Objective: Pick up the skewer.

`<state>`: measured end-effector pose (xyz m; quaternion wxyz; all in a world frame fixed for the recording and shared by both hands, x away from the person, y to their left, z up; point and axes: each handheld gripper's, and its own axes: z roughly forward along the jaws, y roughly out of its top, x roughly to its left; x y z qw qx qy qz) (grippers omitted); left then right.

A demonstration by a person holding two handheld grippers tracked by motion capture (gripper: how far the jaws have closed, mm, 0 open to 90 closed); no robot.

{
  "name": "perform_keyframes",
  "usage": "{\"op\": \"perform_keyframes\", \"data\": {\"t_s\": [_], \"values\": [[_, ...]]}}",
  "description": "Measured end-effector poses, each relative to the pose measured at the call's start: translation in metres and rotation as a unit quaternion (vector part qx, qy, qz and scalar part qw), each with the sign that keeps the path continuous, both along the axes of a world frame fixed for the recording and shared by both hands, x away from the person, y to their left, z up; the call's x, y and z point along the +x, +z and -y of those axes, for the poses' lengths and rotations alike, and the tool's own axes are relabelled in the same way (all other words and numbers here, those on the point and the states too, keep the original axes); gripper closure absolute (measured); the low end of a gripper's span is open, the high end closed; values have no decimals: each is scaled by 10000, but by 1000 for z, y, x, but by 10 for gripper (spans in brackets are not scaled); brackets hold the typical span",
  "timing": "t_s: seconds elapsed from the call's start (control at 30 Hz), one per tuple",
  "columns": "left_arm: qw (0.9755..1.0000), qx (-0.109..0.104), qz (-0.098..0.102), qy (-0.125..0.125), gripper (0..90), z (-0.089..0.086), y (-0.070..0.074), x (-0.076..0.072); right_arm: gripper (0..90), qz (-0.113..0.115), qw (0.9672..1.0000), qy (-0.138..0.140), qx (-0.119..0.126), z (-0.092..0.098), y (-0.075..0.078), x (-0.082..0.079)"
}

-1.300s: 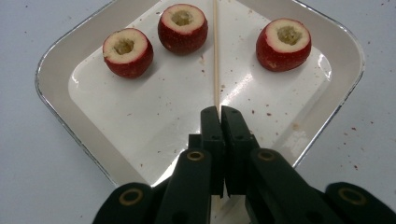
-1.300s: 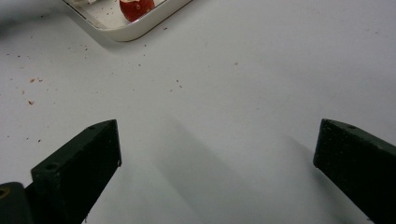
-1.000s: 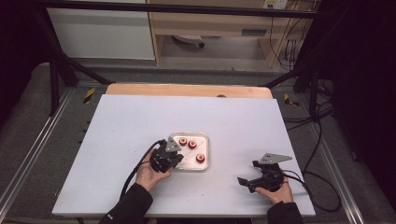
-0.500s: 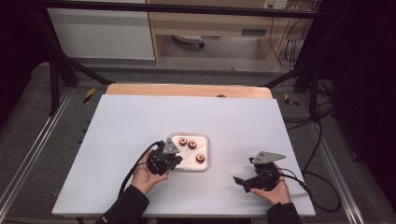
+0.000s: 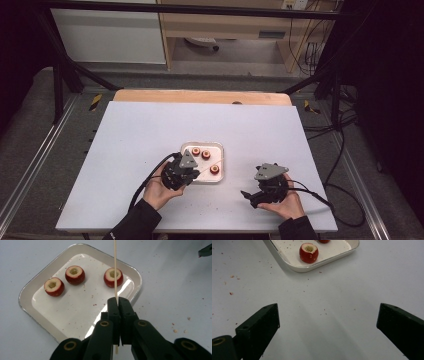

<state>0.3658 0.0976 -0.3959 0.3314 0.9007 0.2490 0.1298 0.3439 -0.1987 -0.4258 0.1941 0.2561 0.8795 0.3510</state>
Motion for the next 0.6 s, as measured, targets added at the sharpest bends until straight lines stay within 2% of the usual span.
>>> {"op": "perform_keyframes", "data": {"t_s": [0.07, 0.23, 0.3, 0.37, 0.53, 0.6], "values": [[10000, 46, -1, -68, 886, 4, 1, -1, 71, 146, 9997, 101, -172, -6, 3, -1], [9997, 127, -9, -228, 886, 16, 4, -3, 97, 341, 9983, 267, -390, -12, 8, -2], [9995, 153, -17, -289, 886, 21, 5, -5, 124, 495, 9964, 407, -558, -17, 10, -3], [9992, 212, -20, -352, 886, 26, 6, -5, 132, 528, 9957, 438, -616, -19, 11, -3], [9984, 287, -54, -482, 886, 38, 6, -7, 198, 828, 9898, 656, -952, -25, 13, -5], [9981, 311, -61, -526, 886, 42, 6, -7, 213, 878, 9888, 696, -988, -26, 12, -5]]}}
